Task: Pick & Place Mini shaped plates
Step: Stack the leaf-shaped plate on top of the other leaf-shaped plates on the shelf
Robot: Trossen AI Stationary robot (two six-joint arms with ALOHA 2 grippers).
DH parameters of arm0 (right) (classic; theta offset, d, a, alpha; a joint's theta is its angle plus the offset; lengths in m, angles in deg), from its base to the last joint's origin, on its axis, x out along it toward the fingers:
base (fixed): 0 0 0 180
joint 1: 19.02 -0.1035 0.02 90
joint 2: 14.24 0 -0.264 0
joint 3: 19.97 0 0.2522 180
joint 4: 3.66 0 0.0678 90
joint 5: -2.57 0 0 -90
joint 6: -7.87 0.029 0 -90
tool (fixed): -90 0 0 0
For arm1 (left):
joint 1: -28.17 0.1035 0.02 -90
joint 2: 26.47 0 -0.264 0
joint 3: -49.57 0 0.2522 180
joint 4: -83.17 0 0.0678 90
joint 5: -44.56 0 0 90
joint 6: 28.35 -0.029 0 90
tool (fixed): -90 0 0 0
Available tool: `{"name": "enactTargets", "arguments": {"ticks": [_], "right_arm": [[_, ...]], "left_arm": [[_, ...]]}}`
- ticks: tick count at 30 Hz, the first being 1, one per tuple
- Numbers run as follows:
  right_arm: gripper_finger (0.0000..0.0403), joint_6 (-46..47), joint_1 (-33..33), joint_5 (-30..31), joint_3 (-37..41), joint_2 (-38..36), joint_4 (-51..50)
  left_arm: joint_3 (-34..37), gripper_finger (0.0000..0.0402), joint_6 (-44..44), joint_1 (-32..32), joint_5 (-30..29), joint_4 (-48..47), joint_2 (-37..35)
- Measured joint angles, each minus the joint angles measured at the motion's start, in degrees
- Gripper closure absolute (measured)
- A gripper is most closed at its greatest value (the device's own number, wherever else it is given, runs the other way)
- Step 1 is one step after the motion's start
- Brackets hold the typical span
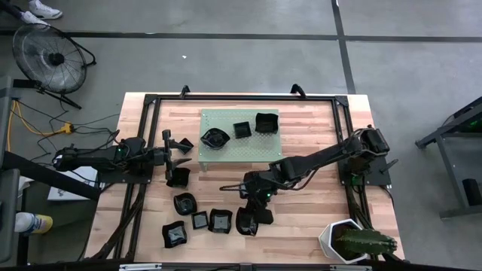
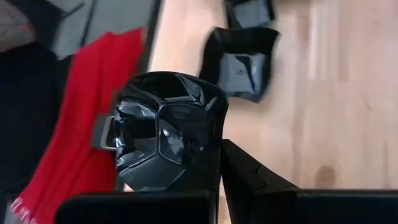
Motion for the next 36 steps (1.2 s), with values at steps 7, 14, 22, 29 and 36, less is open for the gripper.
{"name": "enactTargets", "arguments": {"ticks": [7,14,22,29,36], "right_arm": [[0.0402,-1.67,0.59,-3.25,0.00,-0.21,3.37],[0.0402,-2.12,2.14,-3.32,-0.02,-0.21,3.88],[0.0403,-8.24,4.12,-0.47,-7.34,-0.17,-5.07],[0.0403,-13.95,6.06,5.52,-13.35,-0.17,-15.04],[0.0402,-10.13,8.13,15.79,-13.68,-0.15,-12.15]], "left_arm": [[0.00,0.0208,-0.01,0.00,-0.01,0.00,0.01],[0.01,0.0208,0.00,-0.01,0.00,0.02,0.01],[0.02,0.0208,-0.02,-0.02,0.00,0.00,0.00],[0.00,0.0208,-0.02,0.00,0.00,0.02,0.02],[0.01,0.0208,0.00,-0.02,-0.01,0.00,0.00]]}}
